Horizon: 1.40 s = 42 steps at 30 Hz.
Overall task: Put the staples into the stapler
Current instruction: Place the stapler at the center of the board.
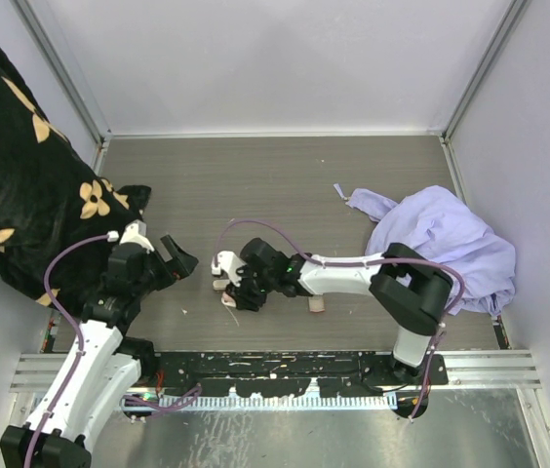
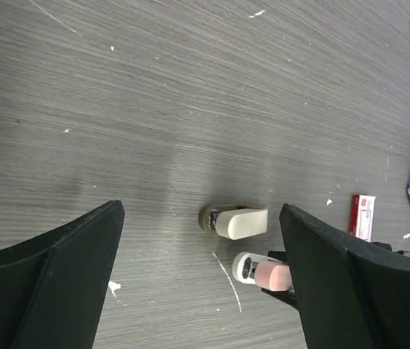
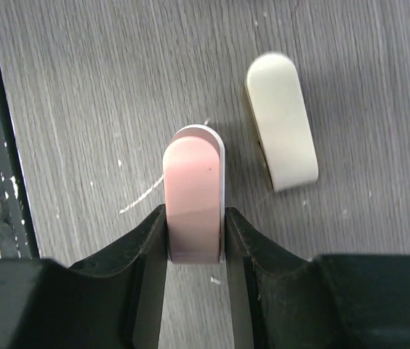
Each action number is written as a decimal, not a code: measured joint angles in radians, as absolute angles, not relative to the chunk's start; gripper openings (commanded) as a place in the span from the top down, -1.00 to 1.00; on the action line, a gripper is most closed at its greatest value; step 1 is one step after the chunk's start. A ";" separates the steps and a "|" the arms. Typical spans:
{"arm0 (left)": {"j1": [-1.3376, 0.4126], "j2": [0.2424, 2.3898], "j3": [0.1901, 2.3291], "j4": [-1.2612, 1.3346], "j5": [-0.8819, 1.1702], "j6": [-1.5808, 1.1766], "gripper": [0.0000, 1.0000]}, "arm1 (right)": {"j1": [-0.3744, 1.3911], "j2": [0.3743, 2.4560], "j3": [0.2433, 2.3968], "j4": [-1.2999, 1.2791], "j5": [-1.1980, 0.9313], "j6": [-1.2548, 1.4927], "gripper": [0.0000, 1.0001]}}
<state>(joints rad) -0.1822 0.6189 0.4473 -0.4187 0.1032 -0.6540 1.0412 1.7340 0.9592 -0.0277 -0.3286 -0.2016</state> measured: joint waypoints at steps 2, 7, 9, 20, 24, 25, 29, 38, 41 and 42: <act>-0.182 0.614 0.447 -0.422 0.085 -0.630 -0.82 | 1.049 1.776 1.008 -0.044 -0.335 -0.226 0.99; -0.182 0.604 0.447 -0.431 0.059 -0.595 -0.83 | 1.065 1.867 1.104 -0.095 -0.345 -0.279 0.99; -0.182 0.598 0.447 -0.431 0.056 -0.588 -0.83 | 1.069 1.890 1.123 -0.115 -0.345 -0.296 0.99; -0.183 0.589 0.447 -0.432 0.049 -0.572 -0.83 | 1.074 1.872 1.102 -0.126 -0.316 -0.347 0.99; -0.184 0.589 0.447 -0.432 0.049 -0.564 -0.83 | 1.073 1.851 1.077 -0.130 -0.295 -0.356 0.99; -0.184 0.589 0.447 -0.432 0.049 -0.562 -0.83 | 1.073 1.846 1.071 -0.131 -0.289 -0.358 0.99; -0.184 0.589 0.447 -0.432 0.048 -0.559 -0.83 | 1.066 1.821 1.048 -0.146 -0.273 -0.361 0.59; -0.184 0.589 0.435 -0.428 -0.005 -0.553 -0.93 | 1.052 1.788 1.025 -0.169 -0.238 -0.333 -0.33; -0.184 0.595 0.422 -0.406 -0.014 -0.548 -0.97 | 1.046 1.708 0.977 -0.172 -0.234 -0.317 -0.86; -0.184 0.607 0.421 -0.395 -0.016 -0.546 -0.98 | 1.043 1.678 0.964 -0.173 -0.234 -0.307 -0.91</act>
